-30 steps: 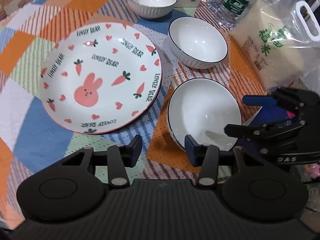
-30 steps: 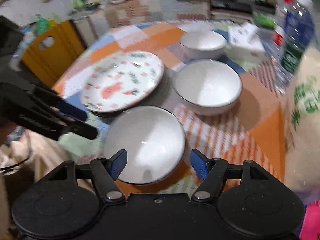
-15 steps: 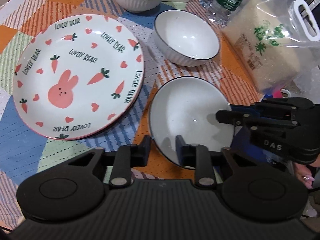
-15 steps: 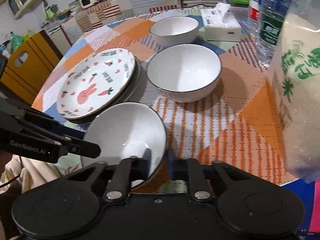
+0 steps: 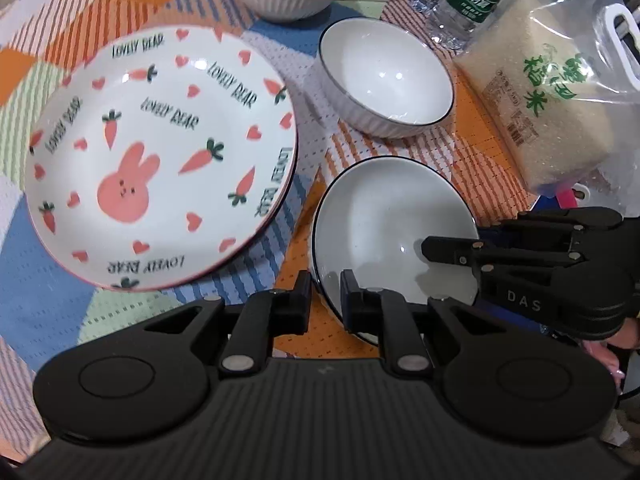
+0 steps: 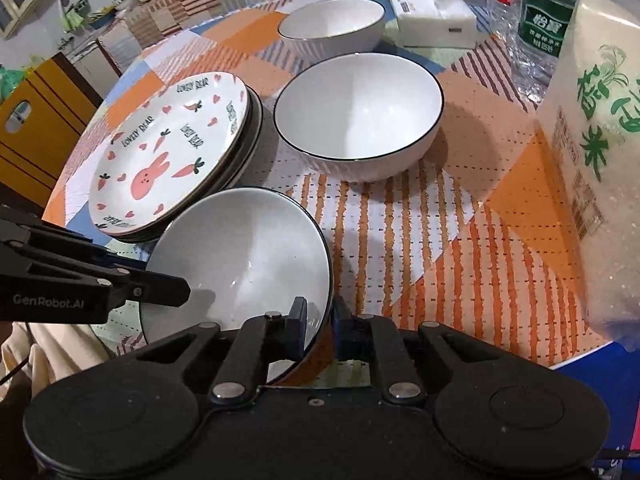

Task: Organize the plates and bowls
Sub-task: 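Lift the white bowl and carry it toward another white bowl, then lower the held bowl into the other white bowl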

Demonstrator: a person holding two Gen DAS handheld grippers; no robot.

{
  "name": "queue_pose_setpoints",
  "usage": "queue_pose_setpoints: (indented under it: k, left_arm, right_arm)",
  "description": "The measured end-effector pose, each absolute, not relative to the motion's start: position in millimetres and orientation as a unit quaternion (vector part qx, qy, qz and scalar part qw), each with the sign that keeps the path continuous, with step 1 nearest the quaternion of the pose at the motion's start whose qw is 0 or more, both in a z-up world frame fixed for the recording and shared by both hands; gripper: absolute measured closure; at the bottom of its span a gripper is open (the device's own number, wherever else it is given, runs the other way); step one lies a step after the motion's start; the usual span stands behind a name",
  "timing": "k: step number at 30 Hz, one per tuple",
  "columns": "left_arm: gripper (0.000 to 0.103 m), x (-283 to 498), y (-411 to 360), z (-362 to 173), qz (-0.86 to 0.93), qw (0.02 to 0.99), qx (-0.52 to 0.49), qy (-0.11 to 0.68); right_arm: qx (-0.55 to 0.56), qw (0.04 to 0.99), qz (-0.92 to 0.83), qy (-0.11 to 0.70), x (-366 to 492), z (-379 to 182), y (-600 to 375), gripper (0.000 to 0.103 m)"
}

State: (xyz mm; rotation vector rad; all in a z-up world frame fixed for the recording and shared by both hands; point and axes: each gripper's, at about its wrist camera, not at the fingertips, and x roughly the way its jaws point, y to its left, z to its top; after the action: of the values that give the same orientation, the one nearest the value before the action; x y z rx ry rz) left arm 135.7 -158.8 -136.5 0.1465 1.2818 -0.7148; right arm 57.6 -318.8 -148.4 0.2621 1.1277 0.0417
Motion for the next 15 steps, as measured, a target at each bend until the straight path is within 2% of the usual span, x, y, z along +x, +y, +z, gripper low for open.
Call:
queue_pose_setpoints:
  k: [4,15]
  left_arm:
    - [0.089,139,-155,-122,-0.332,0.738,0.056,0.584]
    - [0.089,135,-150,-66,-0.357,0.760,0.072,0.538]
  right_arm:
    - [0.162,0.832,0.026,0.529,53,-139,-328,0.086]
    - [0.169,0.858,0.045,0.484,46,-82,-334,0.086]
